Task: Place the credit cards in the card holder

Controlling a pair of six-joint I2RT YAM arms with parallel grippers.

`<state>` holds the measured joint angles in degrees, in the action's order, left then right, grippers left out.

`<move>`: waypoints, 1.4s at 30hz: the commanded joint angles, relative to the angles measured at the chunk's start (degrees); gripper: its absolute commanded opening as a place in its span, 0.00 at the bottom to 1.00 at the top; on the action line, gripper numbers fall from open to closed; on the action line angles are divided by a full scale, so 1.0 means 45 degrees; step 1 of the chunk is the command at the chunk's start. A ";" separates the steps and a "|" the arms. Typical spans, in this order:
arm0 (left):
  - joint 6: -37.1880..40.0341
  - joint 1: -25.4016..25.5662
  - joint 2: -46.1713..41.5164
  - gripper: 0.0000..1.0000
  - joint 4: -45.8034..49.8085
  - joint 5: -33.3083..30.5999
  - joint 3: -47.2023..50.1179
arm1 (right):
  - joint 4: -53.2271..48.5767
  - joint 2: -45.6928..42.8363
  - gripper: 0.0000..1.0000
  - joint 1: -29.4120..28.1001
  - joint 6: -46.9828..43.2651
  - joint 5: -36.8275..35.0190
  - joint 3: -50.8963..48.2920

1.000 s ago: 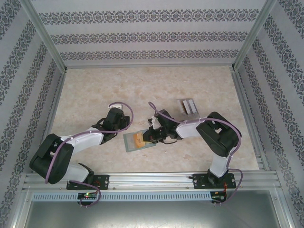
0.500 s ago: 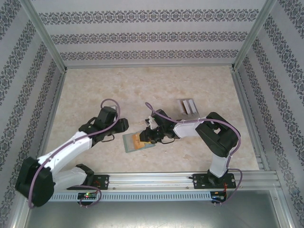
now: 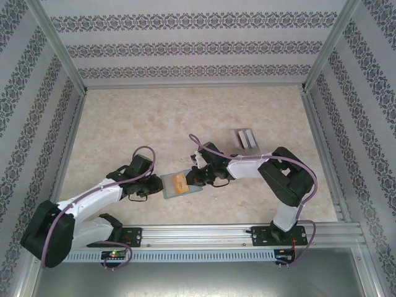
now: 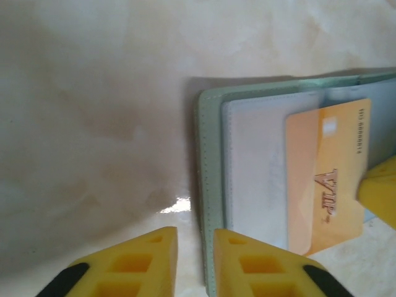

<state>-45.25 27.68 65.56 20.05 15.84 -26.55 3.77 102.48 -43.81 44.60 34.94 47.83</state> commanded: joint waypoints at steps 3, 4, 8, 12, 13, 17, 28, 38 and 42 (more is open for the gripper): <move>0.0171 0.0076 0.1247 0.13 -0.1166 0.0255 0.0318 | -0.0076 0.0289 0.05 -0.0469 -0.0146 -0.0186 0.0393; 0.0187 0.0064 0.1368 0.12 -0.1174 0.0291 0.0265 | -0.0043 0.0479 0.04 -0.0505 -0.0092 -0.0054 0.0529; 0.0068 0.0054 0.1388 0.07 -0.1387 0.0299 0.0279 | 0.0707 0.0752 0.04 -0.0795 0.0546 0.0073 0.0615; 0.0020 0.0077 0.1388 0.03 -0.1287 0.0306 0.0125 | 0.1192 0.1034 0.05 -0.0962 0.1251 -0.0253 0.0767; -0.0038 0.0076 0.1420 0.02 -0.1333 0.0362 0.0154 | 0.1399 0.1007 0.04 -0.0982 0.1539 -0.0407 0.0648; -0.0027 0.0076 0.1694 0.00 -0.1454 0.0517 0.0074 | 0.2022 0.0710 0.01 -0.1026 0.2315 -0.1560 -0.0085; -0.0178 0.0061 0.1797 0.00 -0.1426 0.0329 0.0218 | 0.2264 -0.0409 0.00 -0.0943 0.3242 -0.2520 -0.1594; -0.0166 0.0060 0.1525 0.00 -0.1560 0.0791 0.0242 | 0.1628 -0.1481 0.00 -0.0894 0.3460 -0.3302 -0.2199; 0.0258 0.0265 0.1091 0.26 -0.2251 0.1943 -0.0039 | 0.1604 -0.1428 0.00 -0.0918 0.3362 -0.3052 -0.2173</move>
<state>-45.19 27.77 70.78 15.42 18.94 -26.59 13.30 96.75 -47.86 59.70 22.68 38.81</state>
